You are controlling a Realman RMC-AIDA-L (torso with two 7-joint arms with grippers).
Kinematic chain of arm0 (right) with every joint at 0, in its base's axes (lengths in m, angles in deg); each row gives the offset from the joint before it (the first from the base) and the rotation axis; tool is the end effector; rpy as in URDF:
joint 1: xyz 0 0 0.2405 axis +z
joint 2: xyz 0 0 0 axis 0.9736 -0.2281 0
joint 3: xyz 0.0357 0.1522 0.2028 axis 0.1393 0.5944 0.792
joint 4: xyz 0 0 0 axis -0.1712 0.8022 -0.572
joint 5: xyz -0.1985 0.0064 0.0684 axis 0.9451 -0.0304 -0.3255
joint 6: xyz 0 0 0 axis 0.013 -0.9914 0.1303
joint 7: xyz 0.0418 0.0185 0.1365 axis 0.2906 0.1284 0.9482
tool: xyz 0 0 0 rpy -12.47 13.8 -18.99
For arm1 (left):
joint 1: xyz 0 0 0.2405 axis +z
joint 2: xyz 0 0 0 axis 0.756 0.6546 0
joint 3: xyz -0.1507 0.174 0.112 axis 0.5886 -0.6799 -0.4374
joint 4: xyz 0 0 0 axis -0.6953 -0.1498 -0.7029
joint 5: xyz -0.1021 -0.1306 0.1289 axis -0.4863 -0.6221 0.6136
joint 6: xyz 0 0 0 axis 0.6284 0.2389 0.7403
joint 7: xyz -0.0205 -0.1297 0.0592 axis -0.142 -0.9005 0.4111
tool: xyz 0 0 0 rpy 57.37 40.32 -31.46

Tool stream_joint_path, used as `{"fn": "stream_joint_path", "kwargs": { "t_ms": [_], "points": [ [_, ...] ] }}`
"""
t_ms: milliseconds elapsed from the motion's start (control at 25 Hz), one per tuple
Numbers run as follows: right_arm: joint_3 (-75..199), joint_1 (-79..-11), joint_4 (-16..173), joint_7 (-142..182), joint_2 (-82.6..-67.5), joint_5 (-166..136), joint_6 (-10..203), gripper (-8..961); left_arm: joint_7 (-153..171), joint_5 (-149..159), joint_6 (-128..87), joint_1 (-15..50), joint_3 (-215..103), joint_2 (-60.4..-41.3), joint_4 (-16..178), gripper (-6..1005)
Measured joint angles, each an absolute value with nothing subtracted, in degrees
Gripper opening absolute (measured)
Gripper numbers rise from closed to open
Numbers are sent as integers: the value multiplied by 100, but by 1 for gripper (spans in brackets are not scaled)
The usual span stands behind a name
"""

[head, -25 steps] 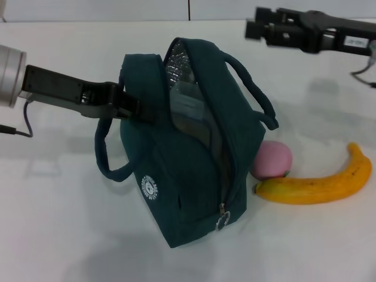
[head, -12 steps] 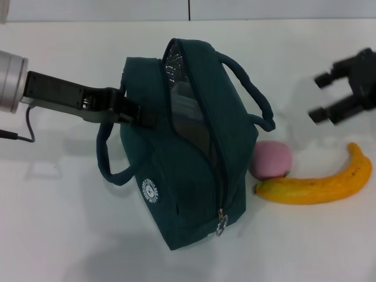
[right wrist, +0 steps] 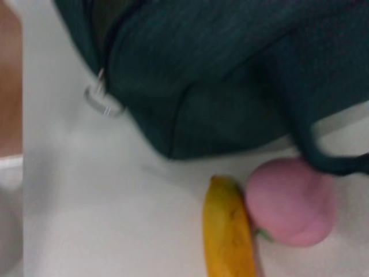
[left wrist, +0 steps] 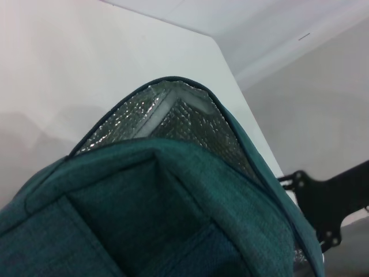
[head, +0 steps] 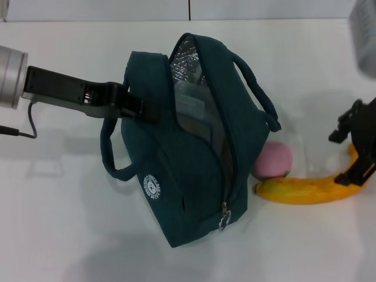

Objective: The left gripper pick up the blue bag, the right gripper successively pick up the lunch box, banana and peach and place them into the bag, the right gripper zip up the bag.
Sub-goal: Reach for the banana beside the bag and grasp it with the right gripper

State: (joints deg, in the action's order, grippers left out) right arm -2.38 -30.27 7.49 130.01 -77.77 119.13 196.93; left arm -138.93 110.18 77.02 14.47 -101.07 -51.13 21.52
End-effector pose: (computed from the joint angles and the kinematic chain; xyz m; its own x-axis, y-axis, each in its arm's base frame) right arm 0.1450 0.3582 0.0378 0.8647 -0.1014 0.4920 -0.0840 -0.9948 -0.0574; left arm -0.1904 0.3402 0.0573 0.4022 0.8956 0.1901 0.8761 -0.4368 0.2041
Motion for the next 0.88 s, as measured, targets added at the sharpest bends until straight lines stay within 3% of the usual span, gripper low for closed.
{"fn": "stream_joint_path", "kwargs": {
  "t_ms": [880],
  "points": [
    [-2200, -3031, 1334, 13414, -7857, 11852, 18526, 783, -13875, 10916, 7696, 1410, -10110, -5182, 2188, 39]
  ]
}}
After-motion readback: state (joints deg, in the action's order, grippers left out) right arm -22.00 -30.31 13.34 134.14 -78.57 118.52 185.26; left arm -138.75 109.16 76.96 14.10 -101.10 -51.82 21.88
